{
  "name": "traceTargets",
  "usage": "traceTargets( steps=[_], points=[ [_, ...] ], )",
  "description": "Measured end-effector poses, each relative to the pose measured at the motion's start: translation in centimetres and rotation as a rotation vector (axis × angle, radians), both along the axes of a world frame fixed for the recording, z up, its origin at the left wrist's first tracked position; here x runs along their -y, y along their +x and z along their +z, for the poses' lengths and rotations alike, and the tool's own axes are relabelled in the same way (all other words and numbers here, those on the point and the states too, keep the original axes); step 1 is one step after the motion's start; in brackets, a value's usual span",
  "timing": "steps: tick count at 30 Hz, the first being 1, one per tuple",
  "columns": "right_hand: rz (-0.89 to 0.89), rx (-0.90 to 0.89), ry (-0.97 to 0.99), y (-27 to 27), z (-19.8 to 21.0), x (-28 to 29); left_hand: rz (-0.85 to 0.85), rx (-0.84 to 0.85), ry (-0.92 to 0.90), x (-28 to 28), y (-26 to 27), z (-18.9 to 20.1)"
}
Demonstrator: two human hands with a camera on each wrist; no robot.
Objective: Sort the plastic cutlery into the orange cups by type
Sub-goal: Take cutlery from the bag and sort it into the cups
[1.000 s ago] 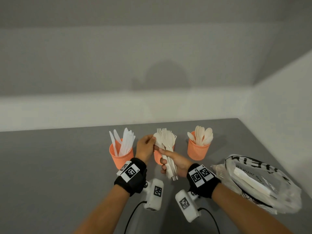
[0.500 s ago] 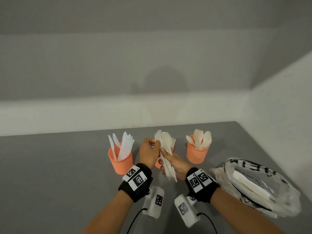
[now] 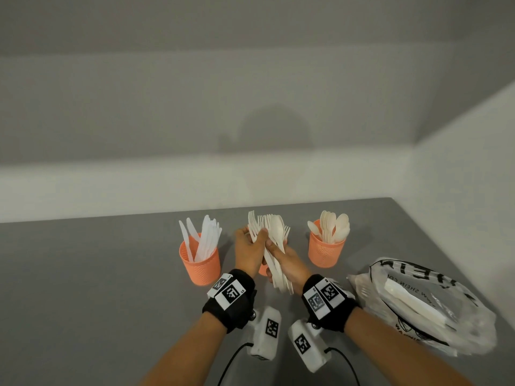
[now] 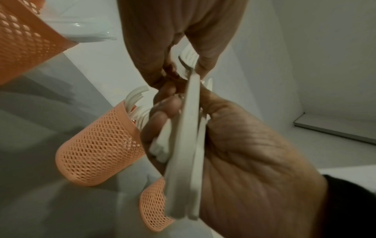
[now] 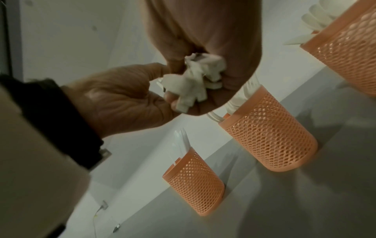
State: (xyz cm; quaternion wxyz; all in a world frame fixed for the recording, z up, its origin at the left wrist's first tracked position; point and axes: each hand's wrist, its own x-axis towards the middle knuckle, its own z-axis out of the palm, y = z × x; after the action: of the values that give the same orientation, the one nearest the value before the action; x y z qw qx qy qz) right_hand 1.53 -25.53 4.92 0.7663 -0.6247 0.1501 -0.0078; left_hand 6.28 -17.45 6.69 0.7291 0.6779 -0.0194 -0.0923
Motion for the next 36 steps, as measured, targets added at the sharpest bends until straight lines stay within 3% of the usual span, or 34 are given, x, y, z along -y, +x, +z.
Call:
traceTargets(
  steps=[6, 12, 15, 20, 26, 30, 33, 36],
  points=[
    [0.008, -0.036, 0.007, 0.4, -0.3, 0.4, 0.084, 0.062, 0.037, 0.0, 0.4, 0.5],
    [0.009, -0.054, -0.002, 0.1, -0.3, 1.3, 0.222, 0.073, -0.197, -1.2, 2.1, 3.3],
    [0.025, -0.080, 0.038, 0.2, -0.3, 1.6, 0.163, 0.126, -0.059, -1.7, 2.9, 3.7],
    [0.138, -0.089, -0.005, 0.2, -0.1, 1.4, -0.101, 0.170, 0.173, -1.5, 2.1, 2.9],
    [0.172, -0.088, -0.038, -0.1, -0.4, 1.1, -0.127, 0.295, 0.385, -1.1, 2.1, 1.9],
    [0.092, -0.089, 0.013, -0.1, -0.3, 1.3, -0.025, 0.338, 0.342, -0.8, 1.9, 1.8],
    [0.035, -0.087, 0.008, 0.1, -0.2, 1.5, 0.057, 0.256, 0.210, -0.6, 1.5, 1.7],
    [0.013, -0.095, -0.002, 0.3, 0.0, 1.3, -0.010, 0.121, 0.128, -0.4, 0.8, 0.9]
  ],
)
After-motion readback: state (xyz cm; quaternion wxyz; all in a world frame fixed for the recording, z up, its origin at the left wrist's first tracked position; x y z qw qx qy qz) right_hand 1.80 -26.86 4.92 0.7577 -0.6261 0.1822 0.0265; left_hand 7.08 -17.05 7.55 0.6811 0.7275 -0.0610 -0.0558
